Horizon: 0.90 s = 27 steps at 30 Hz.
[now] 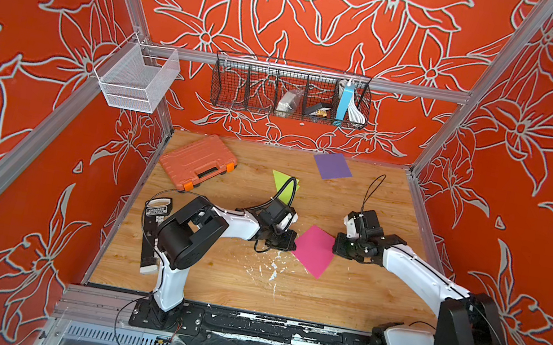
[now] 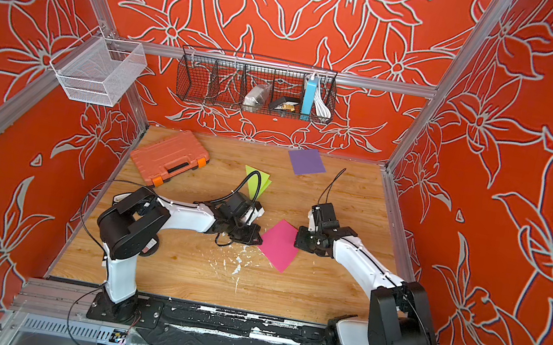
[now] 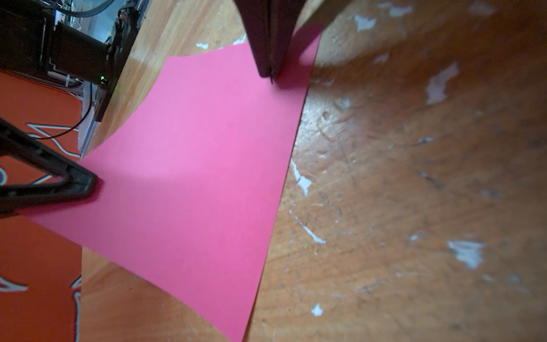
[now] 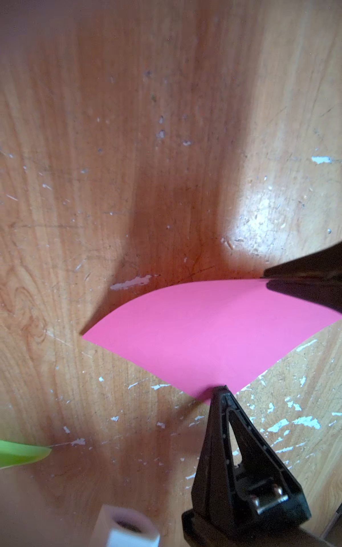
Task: Fold the square paper diagonally
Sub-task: Fold the paper at the center of the board.
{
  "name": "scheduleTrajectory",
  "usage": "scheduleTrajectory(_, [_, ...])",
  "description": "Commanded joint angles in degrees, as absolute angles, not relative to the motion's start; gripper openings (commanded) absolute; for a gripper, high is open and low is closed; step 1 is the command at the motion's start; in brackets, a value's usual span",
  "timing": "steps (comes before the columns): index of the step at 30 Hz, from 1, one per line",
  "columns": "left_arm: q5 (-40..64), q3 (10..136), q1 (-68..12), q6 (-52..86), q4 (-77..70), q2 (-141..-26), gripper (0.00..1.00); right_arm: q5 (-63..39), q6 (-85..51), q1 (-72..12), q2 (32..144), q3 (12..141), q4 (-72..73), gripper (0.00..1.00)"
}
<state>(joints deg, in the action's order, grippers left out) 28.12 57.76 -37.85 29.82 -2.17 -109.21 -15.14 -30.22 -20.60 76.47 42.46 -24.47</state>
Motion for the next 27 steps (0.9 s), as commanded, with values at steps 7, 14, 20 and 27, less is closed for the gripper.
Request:
scheduleTrajectory(7, [27.86, 58.45, -37.8, 29.15, 0.02, -111.24, 0.05, -21.11, -27.82, -22.69, 75.8, 42.16, -20.16, 0.0])
scheduleTrajectory(14, [27.86, 58.29, -37.88, 29.13, -0.26, -111.31, 0.05, -26.52, -29.14, -25.15, 81.54, 44.46, -15.05, 0.0])
scheduleTrajectory(20, [27.77, 58.38, -37.94, 29.05, -0.18, -111.39, 0.06, -28.01, -29.77, -27.88, 86.6, 46.87, -13.1, 0.0])
scheduleTrajectory(27, [27.51, 58.42, -37.91, 29.07, -0.05, -111.18, 0.07, -28.21, -29.05, -29.65, 90.63, 49.12, -13.78, 0.02])
